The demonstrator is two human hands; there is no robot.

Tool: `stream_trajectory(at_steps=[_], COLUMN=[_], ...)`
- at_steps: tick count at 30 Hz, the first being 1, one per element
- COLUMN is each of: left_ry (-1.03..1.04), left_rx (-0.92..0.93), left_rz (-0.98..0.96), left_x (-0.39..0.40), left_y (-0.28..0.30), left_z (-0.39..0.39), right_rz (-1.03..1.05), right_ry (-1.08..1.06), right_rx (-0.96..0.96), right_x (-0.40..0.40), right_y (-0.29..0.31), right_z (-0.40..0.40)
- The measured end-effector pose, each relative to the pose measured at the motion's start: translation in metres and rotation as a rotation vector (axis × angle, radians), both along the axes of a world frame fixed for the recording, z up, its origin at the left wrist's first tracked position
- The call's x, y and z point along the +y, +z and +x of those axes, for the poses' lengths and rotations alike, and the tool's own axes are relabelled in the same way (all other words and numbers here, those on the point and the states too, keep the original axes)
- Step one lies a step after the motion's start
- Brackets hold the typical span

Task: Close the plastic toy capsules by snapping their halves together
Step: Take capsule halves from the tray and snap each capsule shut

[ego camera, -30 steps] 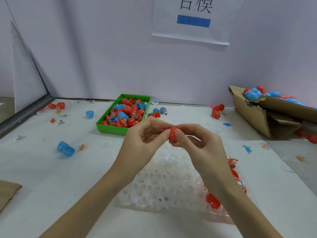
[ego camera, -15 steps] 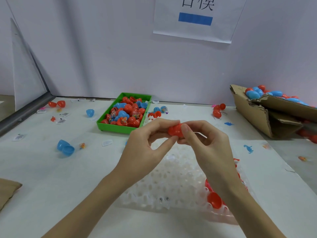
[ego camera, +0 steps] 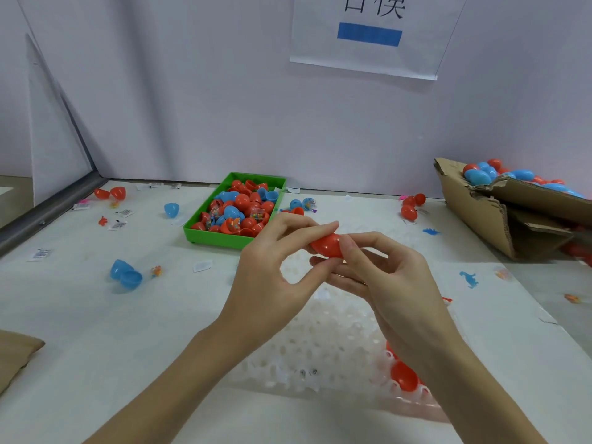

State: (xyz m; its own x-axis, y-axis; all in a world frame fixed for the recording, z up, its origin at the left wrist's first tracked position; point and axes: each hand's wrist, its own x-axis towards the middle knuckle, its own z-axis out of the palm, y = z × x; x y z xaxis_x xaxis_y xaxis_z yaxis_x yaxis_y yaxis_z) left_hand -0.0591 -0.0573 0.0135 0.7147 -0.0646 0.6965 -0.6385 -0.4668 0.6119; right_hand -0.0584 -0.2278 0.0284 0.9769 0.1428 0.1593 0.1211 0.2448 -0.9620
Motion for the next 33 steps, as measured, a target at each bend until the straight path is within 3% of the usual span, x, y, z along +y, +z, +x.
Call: stream_trajectory(at_steps=[7, 11, 15, 22, 28, 33], left_ry=[0.168, 0.119, 0.086, 0.030, 0.148, 0.208], left_rx=[-0.101, -0.049, -0.022, 0.057, -0.175, -0.310], left_rz=[0.022, -0.025, -0.052, -0.017, 0.282, 0.388], left_x=[-0.012, -0.012, -0.006, 0.000, 0.005, 0.010], left_y=[-0.006, -0.005, -0.001, -0.004, -0.013, -0.012], left_z=[-0.009, -0.008, -0.007, -0.001, 0.003, 0.004], right_rz=[0.141, 0.213, 0.116, -0.166, -0.161, -0.118], right_ry=[0.184, 0.244, 0.208, -0.057, -0.044, -0.052], right_rx=[0.149, 0.180, 0.048, -0.208, -0.247, -0.274], right_x=[0.003, 0.006, 0.012, 0.016, 0.016, 0.019], right_y=[-0.004, -0.005, -0.006, -0.010, -0.011, -0.009], right_z=[-0.002, 0.000, -0.004, -0.007, -0.008, -0.013])
